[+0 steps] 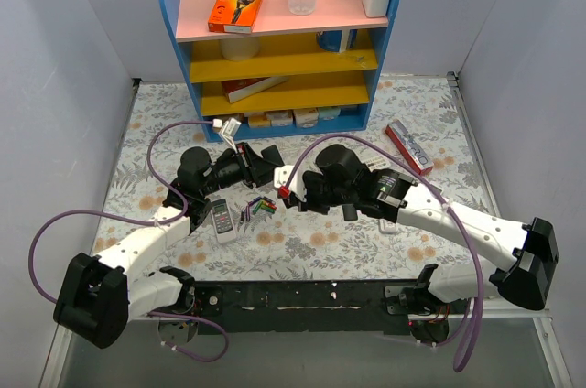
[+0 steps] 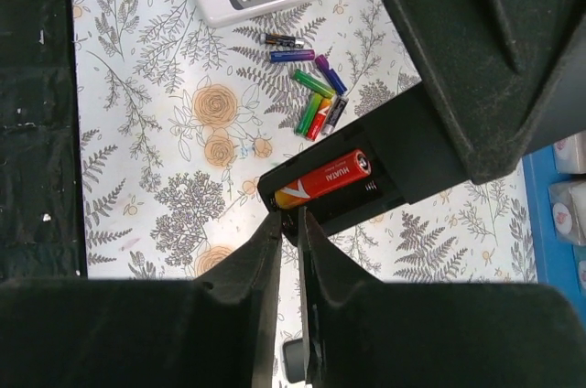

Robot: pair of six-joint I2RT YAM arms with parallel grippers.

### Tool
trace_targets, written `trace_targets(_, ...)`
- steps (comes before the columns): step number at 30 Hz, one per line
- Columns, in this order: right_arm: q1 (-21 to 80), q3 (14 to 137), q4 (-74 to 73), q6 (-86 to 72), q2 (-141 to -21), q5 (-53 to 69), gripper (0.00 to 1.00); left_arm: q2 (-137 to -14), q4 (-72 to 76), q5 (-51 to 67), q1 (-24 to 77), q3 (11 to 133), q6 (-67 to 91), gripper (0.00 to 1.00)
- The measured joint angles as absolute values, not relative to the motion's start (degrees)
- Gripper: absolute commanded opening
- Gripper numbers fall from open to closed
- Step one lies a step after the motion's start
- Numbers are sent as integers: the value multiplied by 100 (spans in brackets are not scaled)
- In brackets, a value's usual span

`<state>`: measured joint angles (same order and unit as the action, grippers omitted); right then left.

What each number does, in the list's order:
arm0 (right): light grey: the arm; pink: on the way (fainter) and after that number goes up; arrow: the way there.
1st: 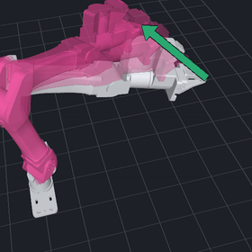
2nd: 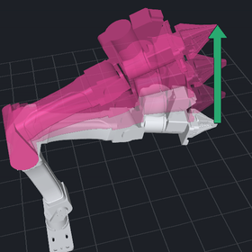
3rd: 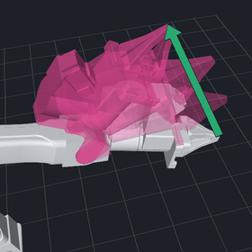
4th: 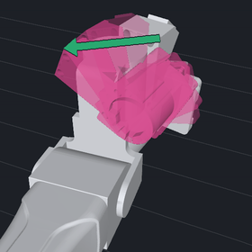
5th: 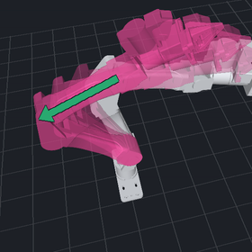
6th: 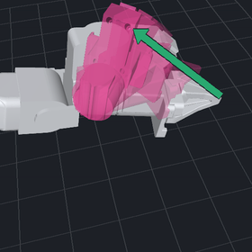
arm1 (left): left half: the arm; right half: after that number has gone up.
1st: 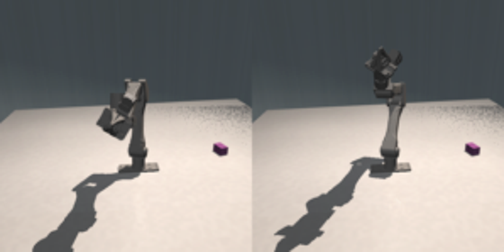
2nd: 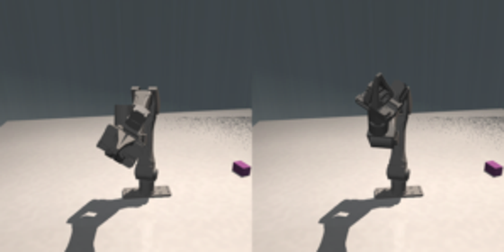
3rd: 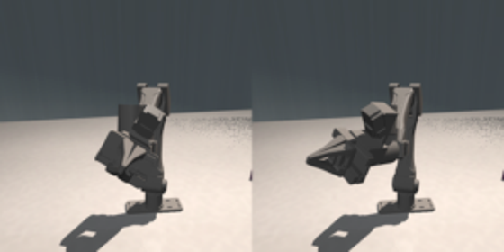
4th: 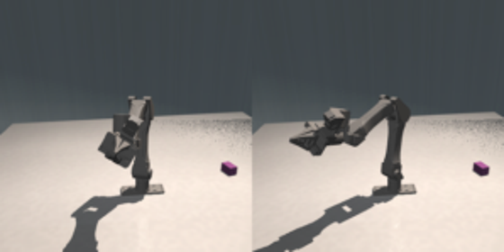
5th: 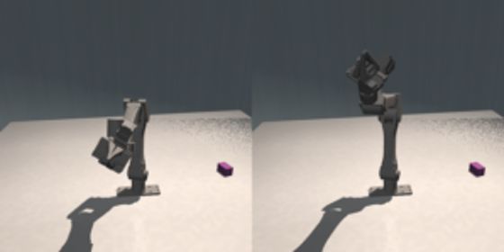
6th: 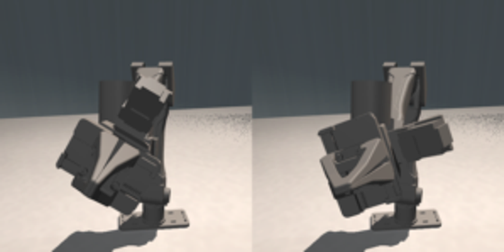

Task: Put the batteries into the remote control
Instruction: Load the battery into the remote control.

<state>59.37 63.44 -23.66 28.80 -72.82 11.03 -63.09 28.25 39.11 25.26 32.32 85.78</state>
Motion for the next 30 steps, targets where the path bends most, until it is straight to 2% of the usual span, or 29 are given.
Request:
trace_targets(4,5935,6493,-2567,2921,-7220,1059,27,-6292,2827,3903,2528,3232,8591,0)
trace_targets(11,5933,6753,-2611,3046,-7214,1068,29,-6289,2818,3992,2532,3236,8571,0)
trace_targets(30,5933,7074,-2604,3301,-7393,1476,25,-6289,2676,4158,2534,3319,8479,0)
